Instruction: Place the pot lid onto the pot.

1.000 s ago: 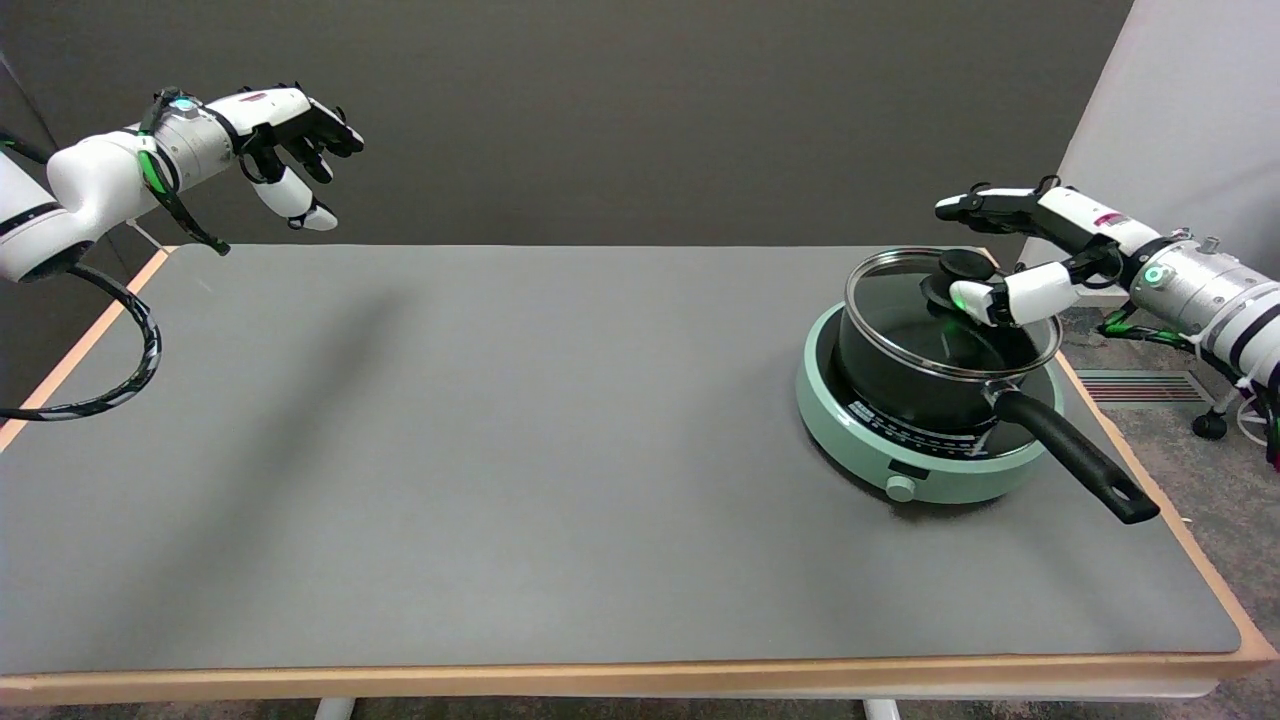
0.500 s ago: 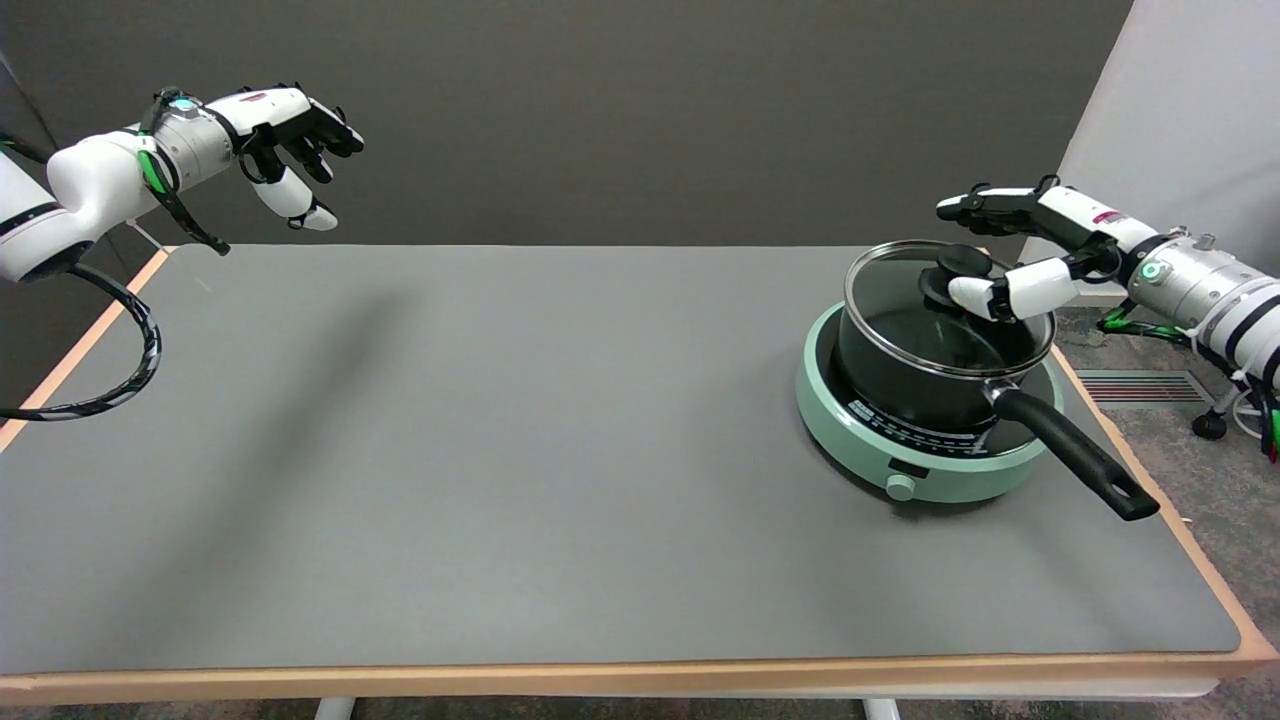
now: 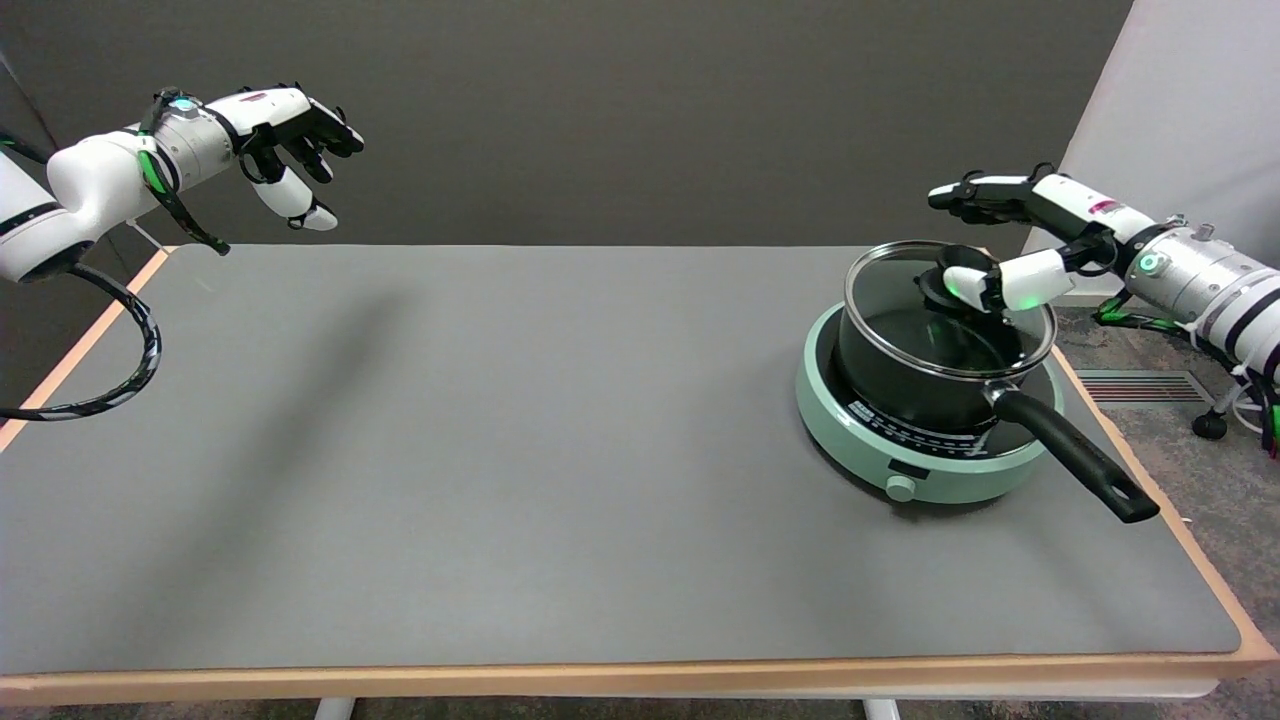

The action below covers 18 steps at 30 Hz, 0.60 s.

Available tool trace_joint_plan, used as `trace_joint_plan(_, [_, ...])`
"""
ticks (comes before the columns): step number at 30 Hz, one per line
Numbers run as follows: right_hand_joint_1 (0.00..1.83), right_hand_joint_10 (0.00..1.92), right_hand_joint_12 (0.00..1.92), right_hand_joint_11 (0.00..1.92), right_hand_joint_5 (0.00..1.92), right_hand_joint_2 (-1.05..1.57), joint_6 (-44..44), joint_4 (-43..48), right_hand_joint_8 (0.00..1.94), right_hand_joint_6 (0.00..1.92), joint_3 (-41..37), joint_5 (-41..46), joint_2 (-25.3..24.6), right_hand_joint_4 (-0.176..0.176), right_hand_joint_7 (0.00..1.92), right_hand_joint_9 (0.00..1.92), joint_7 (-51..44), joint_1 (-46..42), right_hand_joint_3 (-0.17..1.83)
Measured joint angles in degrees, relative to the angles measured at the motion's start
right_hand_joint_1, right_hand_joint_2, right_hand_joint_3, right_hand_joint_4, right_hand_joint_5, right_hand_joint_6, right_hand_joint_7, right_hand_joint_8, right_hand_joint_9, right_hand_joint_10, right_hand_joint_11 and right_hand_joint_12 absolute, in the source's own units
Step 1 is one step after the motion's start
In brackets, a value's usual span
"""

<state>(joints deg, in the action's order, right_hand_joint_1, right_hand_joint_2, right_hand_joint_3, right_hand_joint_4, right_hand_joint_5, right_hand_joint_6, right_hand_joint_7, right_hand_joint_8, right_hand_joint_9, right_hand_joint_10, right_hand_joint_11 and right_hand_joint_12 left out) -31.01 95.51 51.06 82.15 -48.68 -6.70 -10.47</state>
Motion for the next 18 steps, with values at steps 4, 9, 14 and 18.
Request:
trace_joint_plan(4, [0.93, 0.27, 0.52, 0.18, 0.46, 0.42, -0.5, 1.9, 0.17, 0.2, -0.8, 1.1, -0.5, 0.089, 0.41, 0.36, 0.1, -0.8, 1.08])
trace_joint_plan(9, [0.92, 0.27, 0.52, 0.18, 0.46, 0.42, -1.3, 4.7, 0.17, 0.2, -1.9, 4.0, -1.3, 0.086, 0.41, 0.36, 0.1, -1.8, 1.07])
trace_joint_plan(14, [0.82, 0.26, 0.51, 0.14, 0.43, 0.45, -2.0, 6.6, 0.17, 0.19, -2.9, 7.2, -1.9, 0.06, 0.36, 0.31, 0.0, -2.5, 1.0])
trace_joint_plan(18, [0.76, 0.25, 0.5, 0.12, 0.39, 0.49, -2.4, 7.7, 0.16, 0.17, -4.0, 11.2, -2.6, 0.031, 0.32, 0.28, 0.0, -2.9, 0.97])
